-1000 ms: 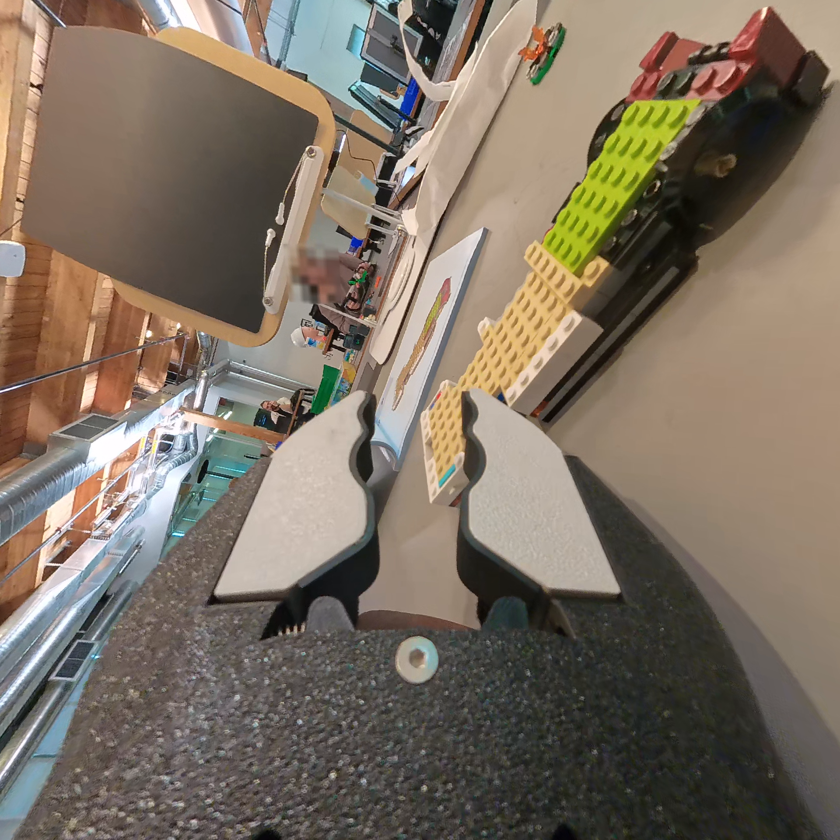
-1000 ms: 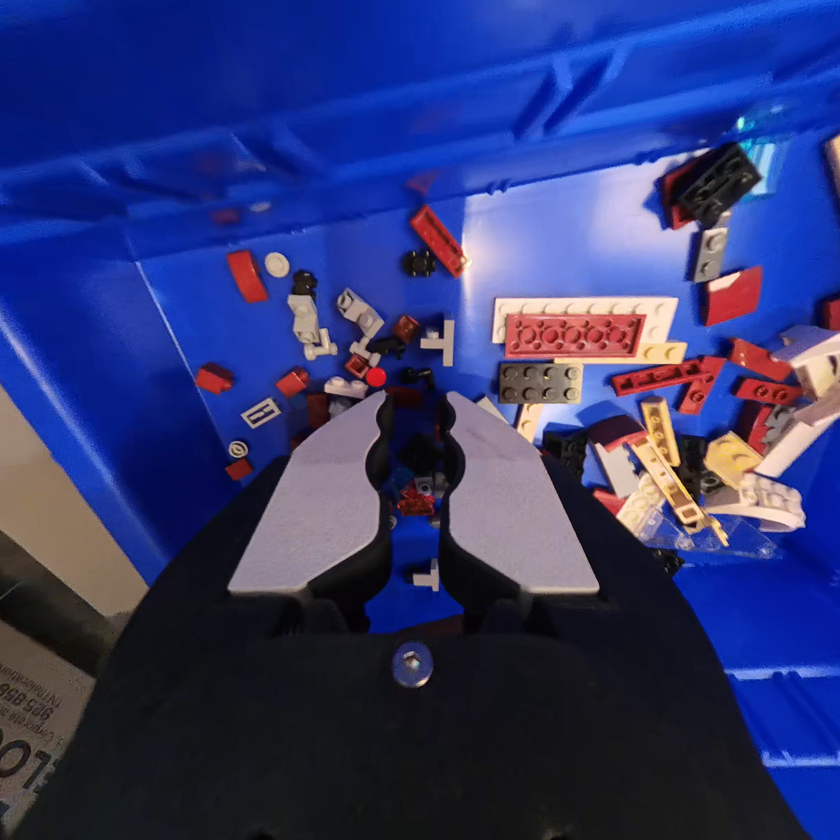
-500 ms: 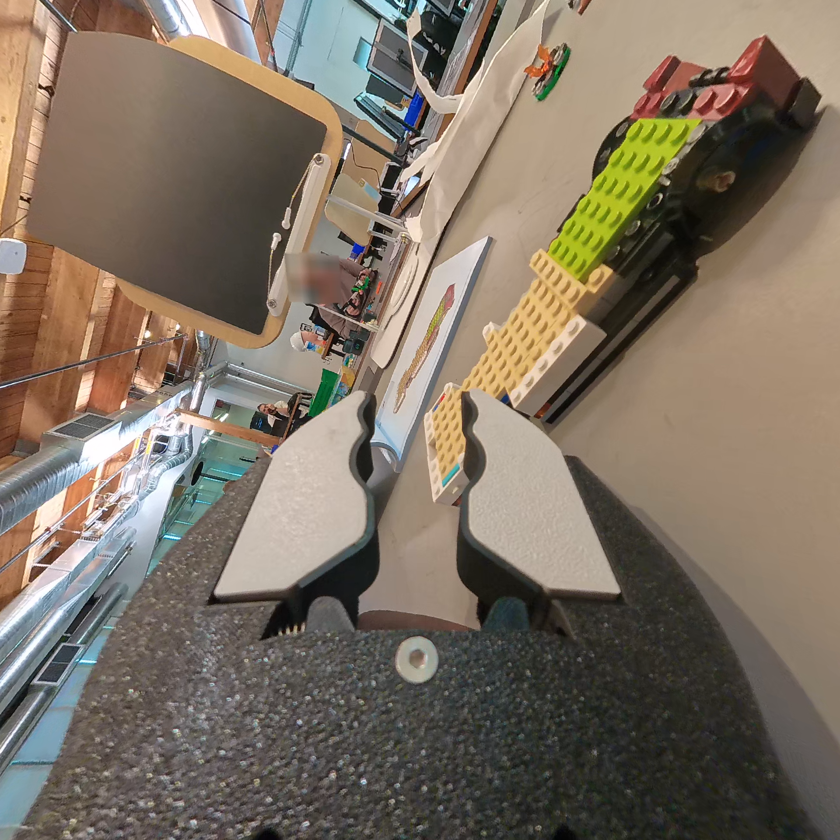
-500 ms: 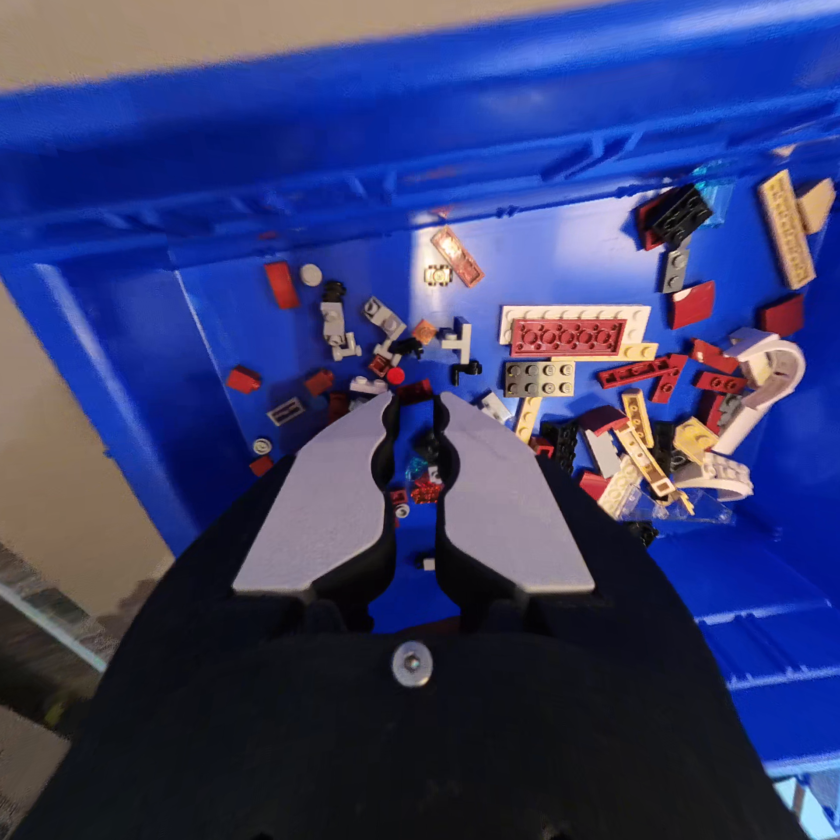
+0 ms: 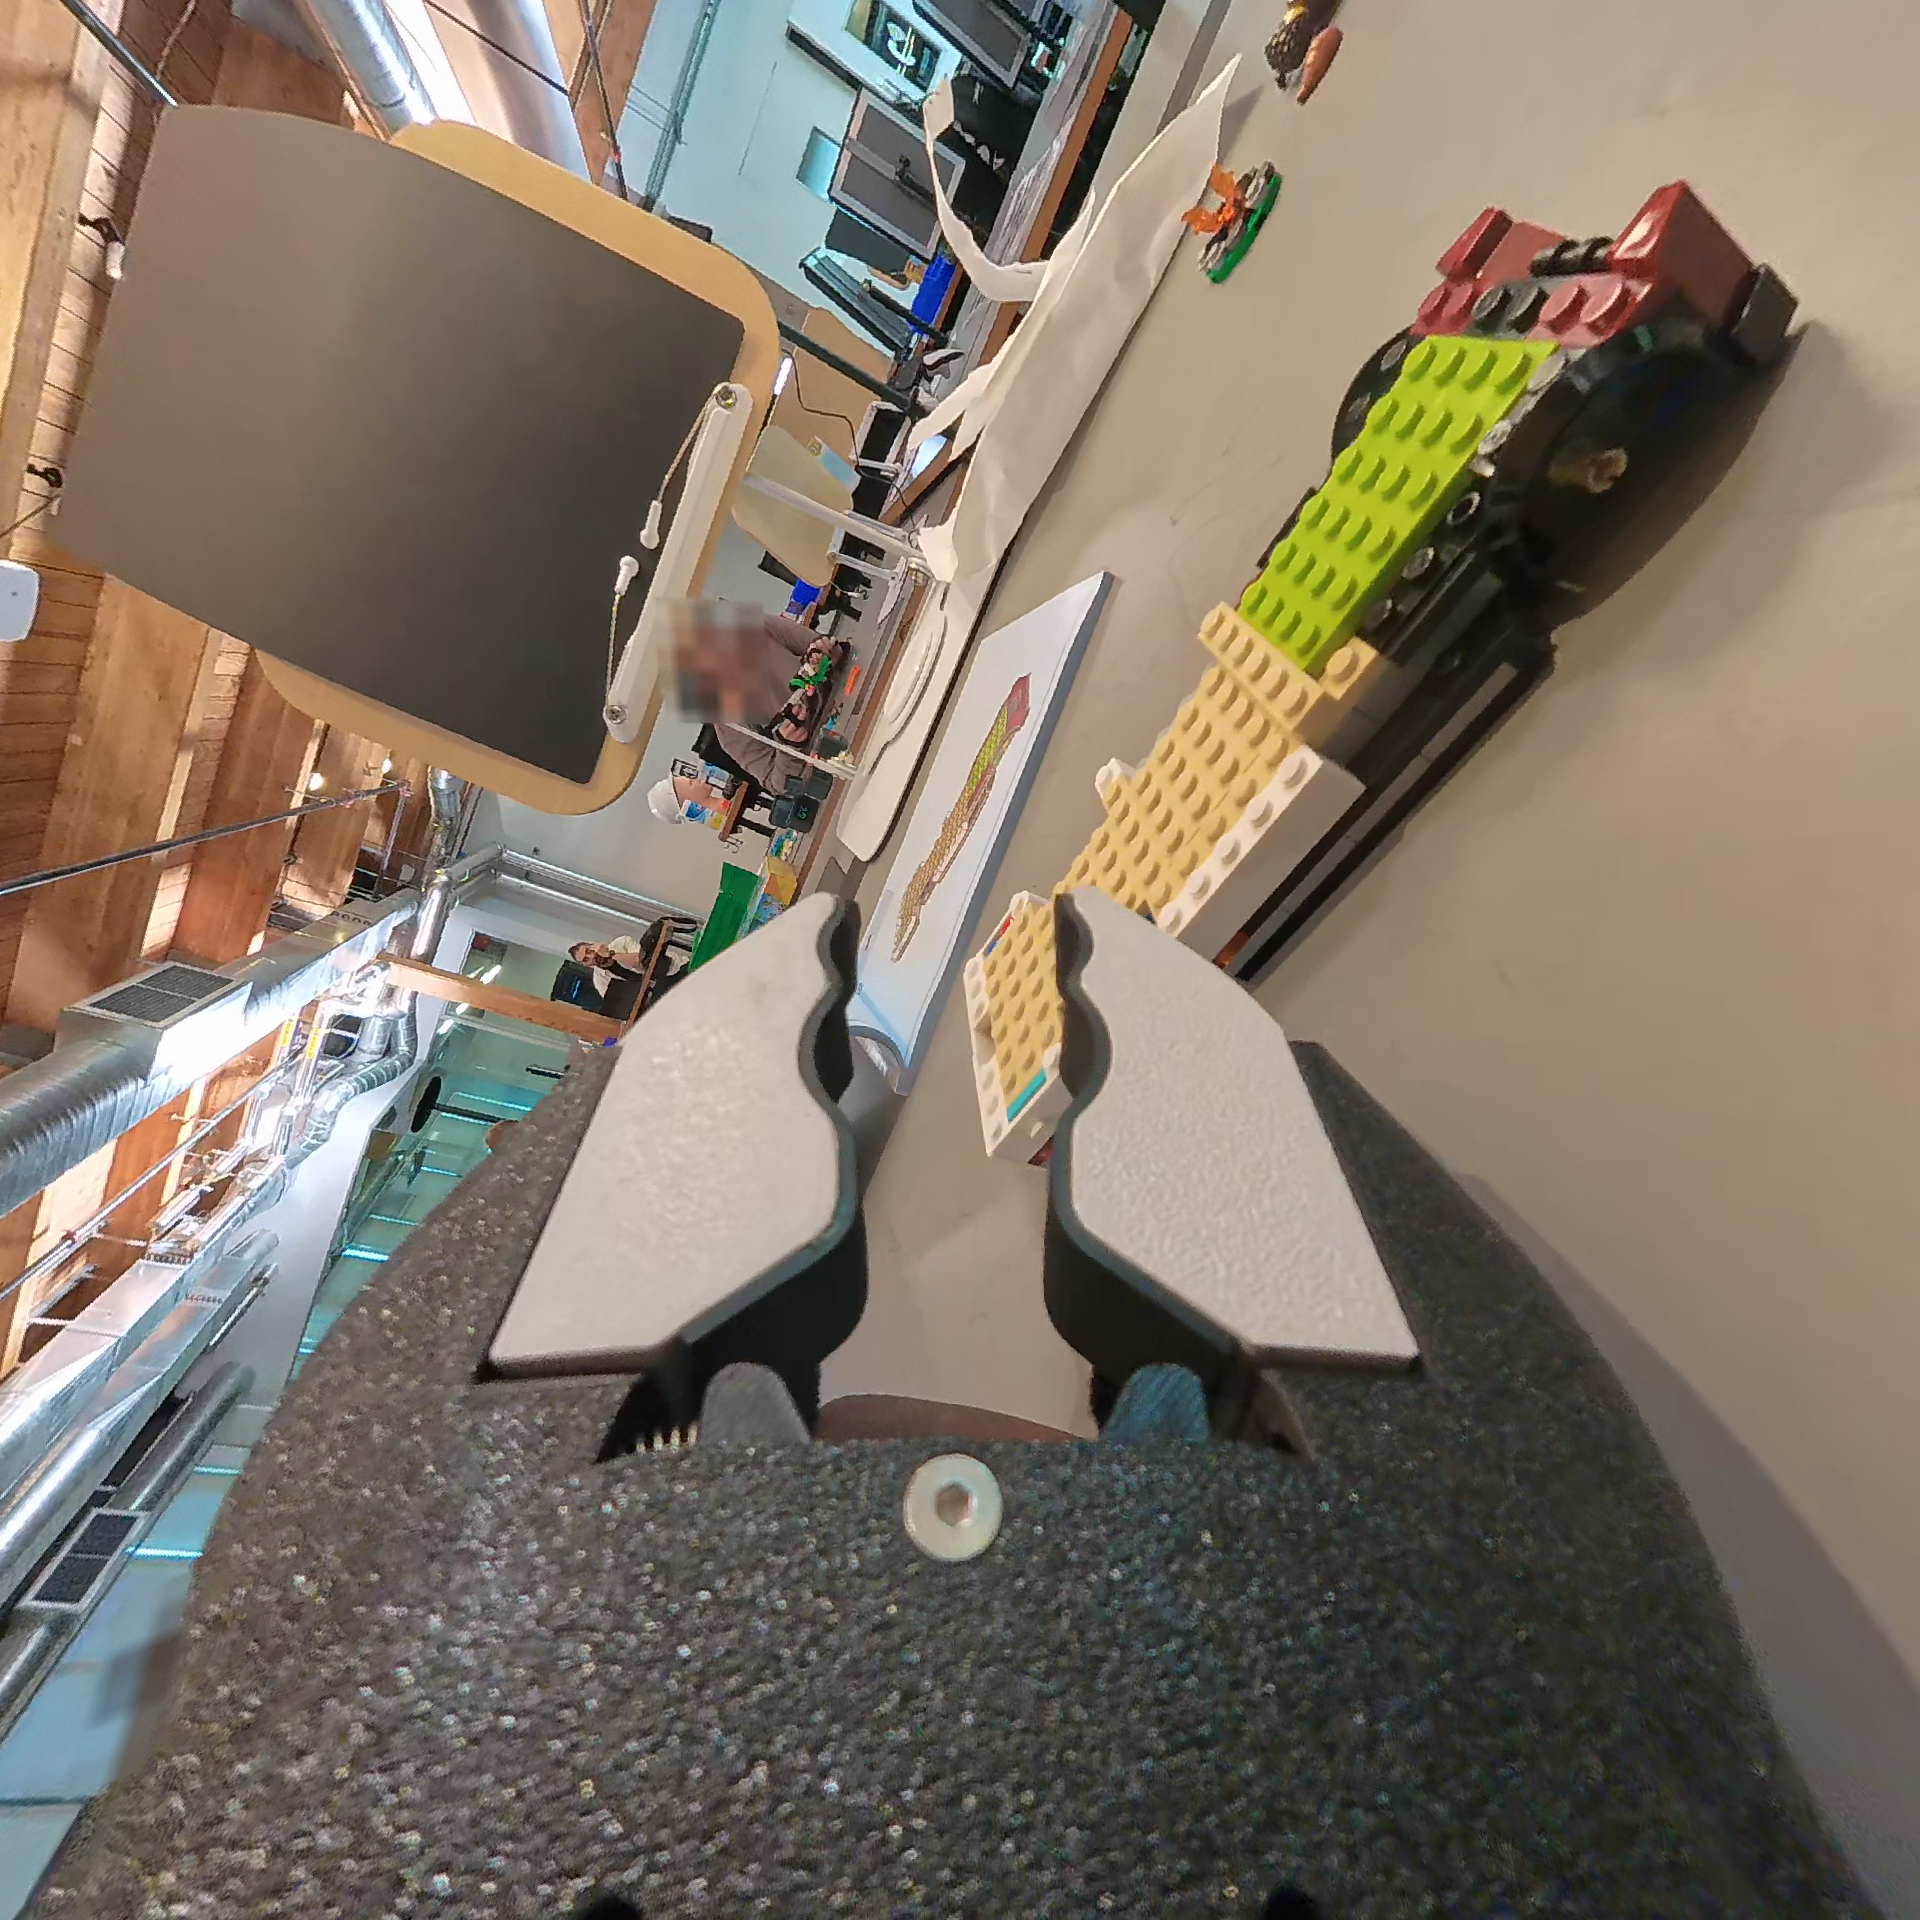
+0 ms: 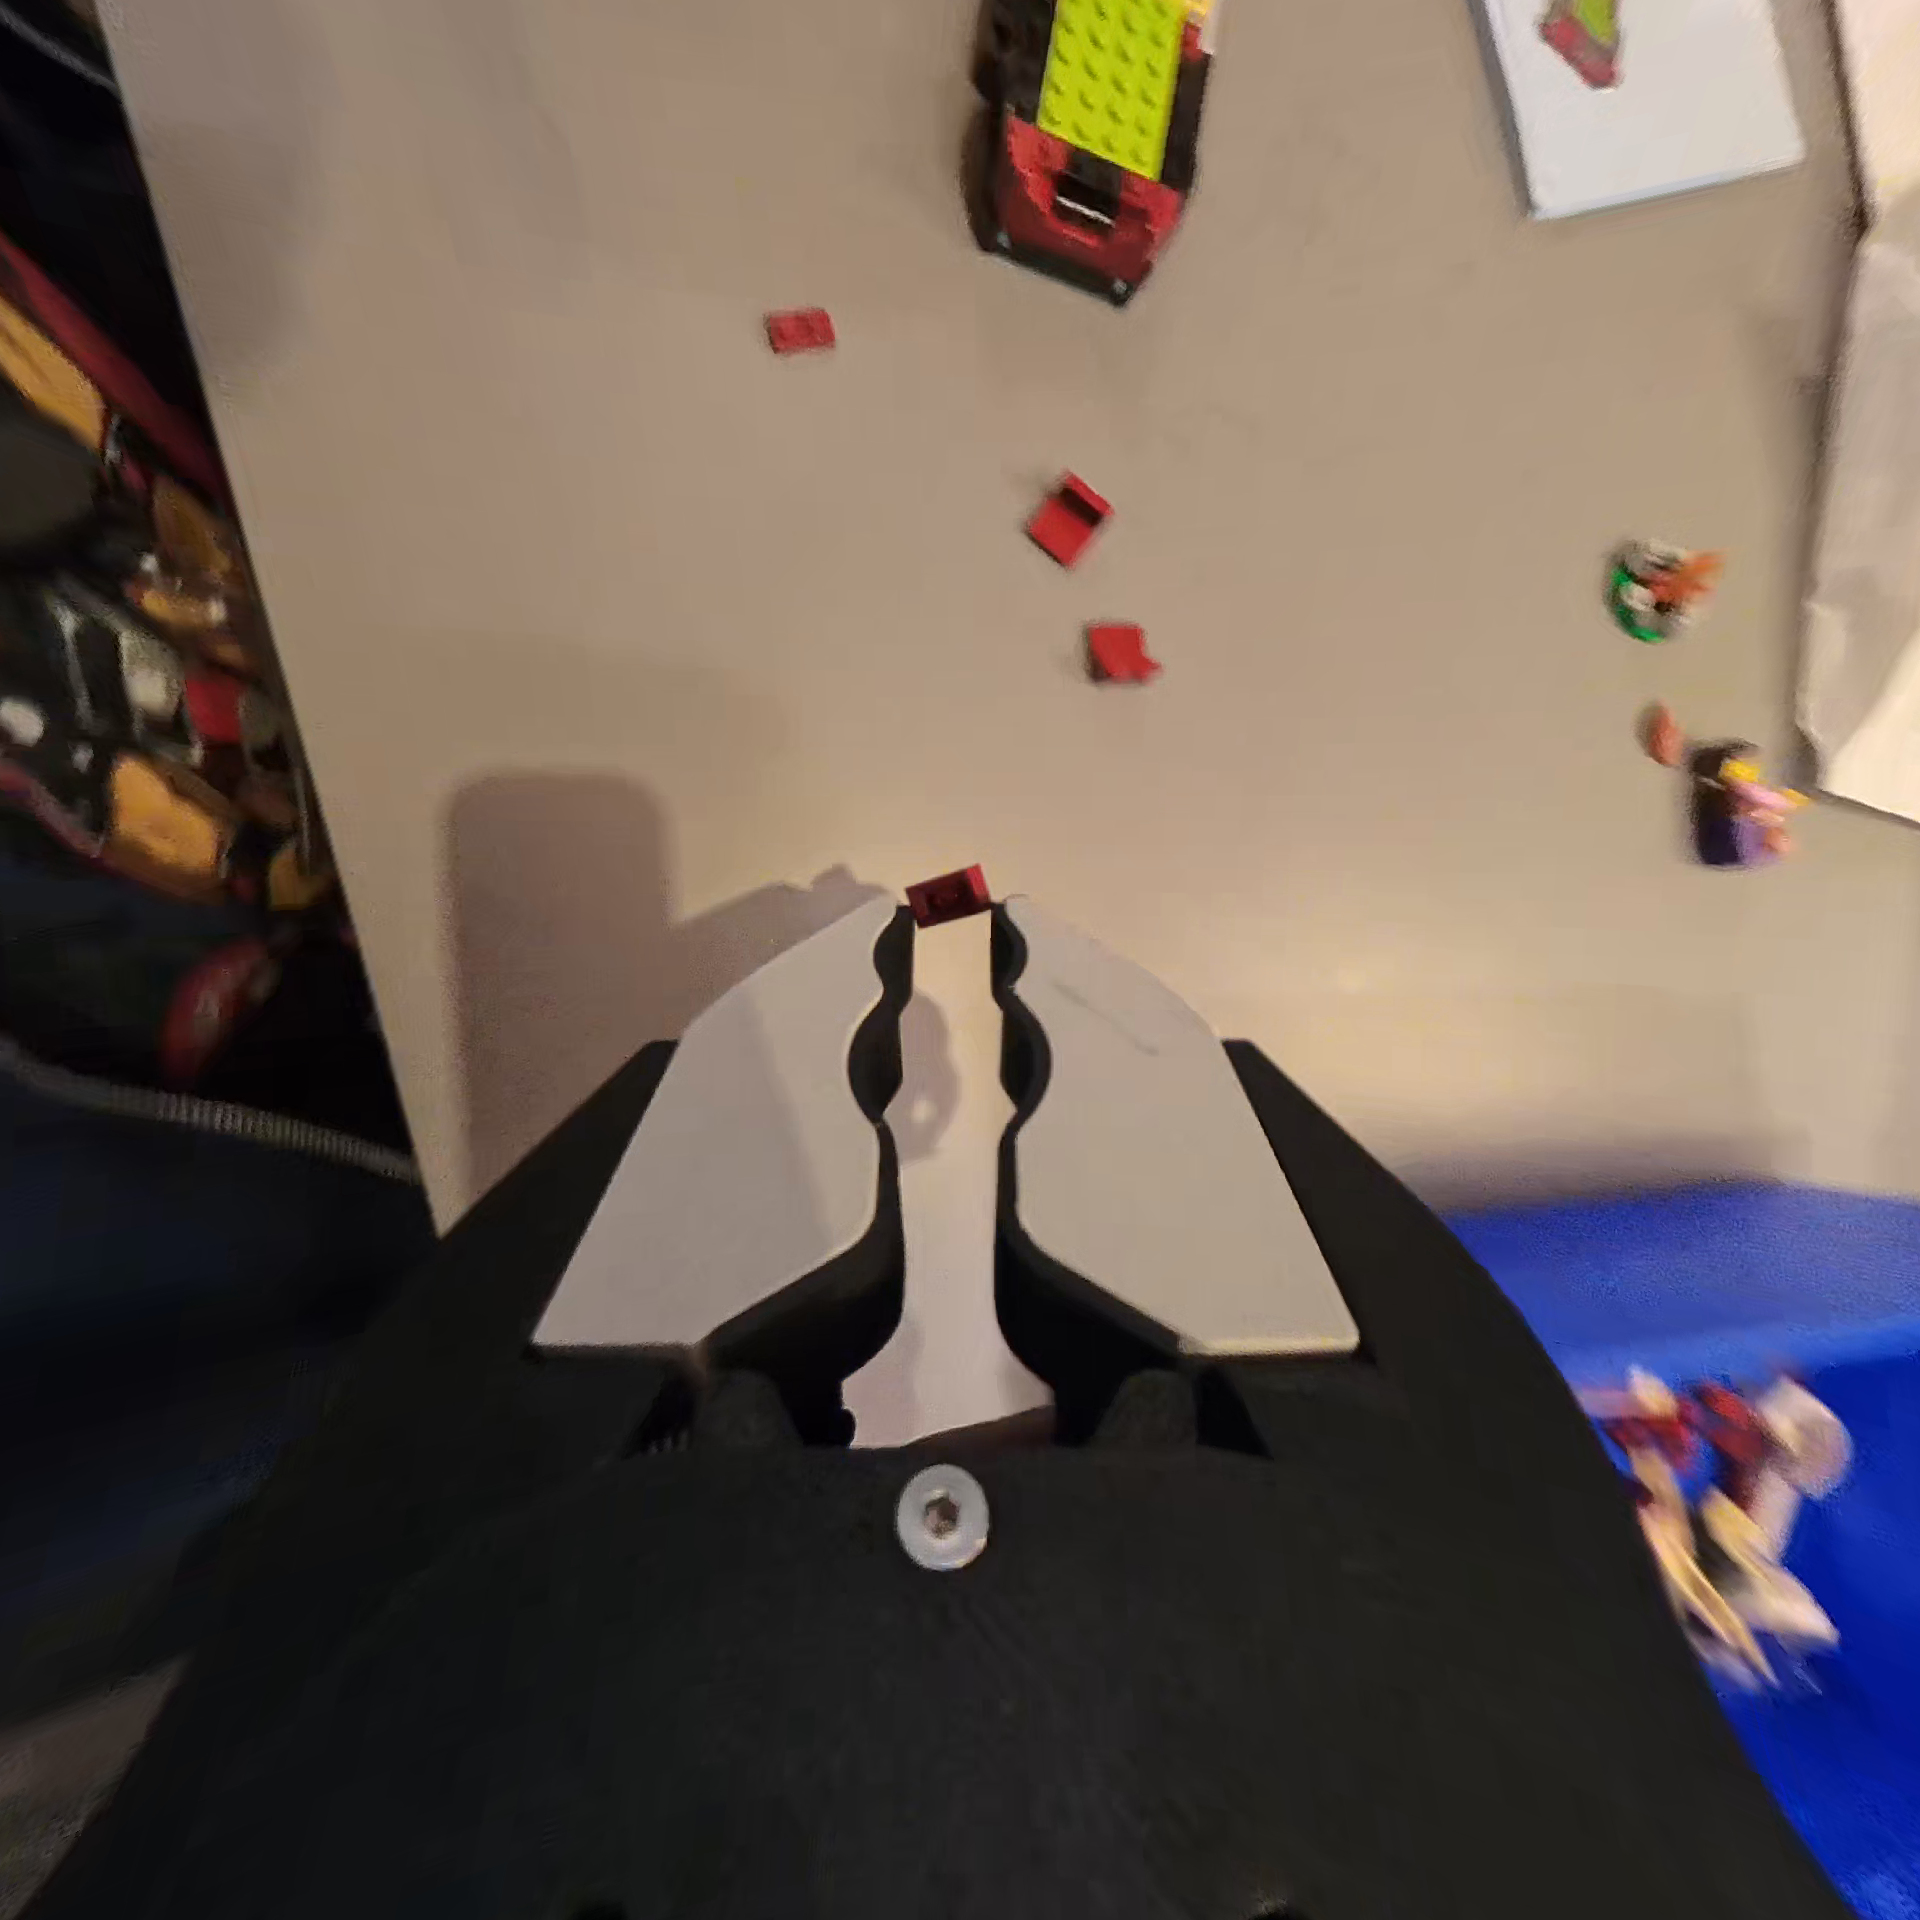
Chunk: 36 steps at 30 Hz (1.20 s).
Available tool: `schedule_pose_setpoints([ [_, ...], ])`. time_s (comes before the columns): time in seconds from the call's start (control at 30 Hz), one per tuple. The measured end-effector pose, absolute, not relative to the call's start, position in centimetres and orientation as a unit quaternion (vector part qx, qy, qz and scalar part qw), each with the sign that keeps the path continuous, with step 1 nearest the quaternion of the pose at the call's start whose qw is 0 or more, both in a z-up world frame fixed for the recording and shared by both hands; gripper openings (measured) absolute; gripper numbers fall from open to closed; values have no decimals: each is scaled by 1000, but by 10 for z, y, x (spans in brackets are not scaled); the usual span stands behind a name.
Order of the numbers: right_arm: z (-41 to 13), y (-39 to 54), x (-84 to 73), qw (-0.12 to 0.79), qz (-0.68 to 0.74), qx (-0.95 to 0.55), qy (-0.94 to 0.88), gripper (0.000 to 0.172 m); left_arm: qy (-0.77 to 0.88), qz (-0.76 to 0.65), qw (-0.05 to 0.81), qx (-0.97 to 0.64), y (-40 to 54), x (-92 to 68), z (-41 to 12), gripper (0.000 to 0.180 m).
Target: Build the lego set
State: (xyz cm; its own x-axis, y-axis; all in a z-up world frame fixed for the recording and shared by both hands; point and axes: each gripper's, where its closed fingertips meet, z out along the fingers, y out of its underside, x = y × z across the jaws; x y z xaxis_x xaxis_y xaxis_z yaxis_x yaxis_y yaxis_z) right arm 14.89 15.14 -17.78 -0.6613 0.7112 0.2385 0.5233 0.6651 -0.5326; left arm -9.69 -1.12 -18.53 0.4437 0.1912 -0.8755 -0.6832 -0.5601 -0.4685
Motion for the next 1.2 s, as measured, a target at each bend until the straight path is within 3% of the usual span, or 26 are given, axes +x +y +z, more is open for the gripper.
schedule_pose_setpoints([
  [0.17,-221,106,115,225,245,-355,-874,14,175,502,433,-728,-14,-95,-187,37],
  [0.23,-218,100,110,231,260,-355,-868,21,173,500,434,-729,-15,-95,-187,37],
  [0.73,-201,155,146,233,243,-413,-846,22,165,488,430,-741,-15,-100,-192,37],
  [0.93,-164,244,197,256,144,-427,-855,22,160,489,432,-741,-14,-103,-192,37],
  [1.03,-148,299,218,273,68,-357,-891,21,161,486,436,-740,-11,-103,-192,37],
  [1.2,-160,351,218,206,42,-308,-928,20,168,499,426,-735,-8,-103,-193,37],
])
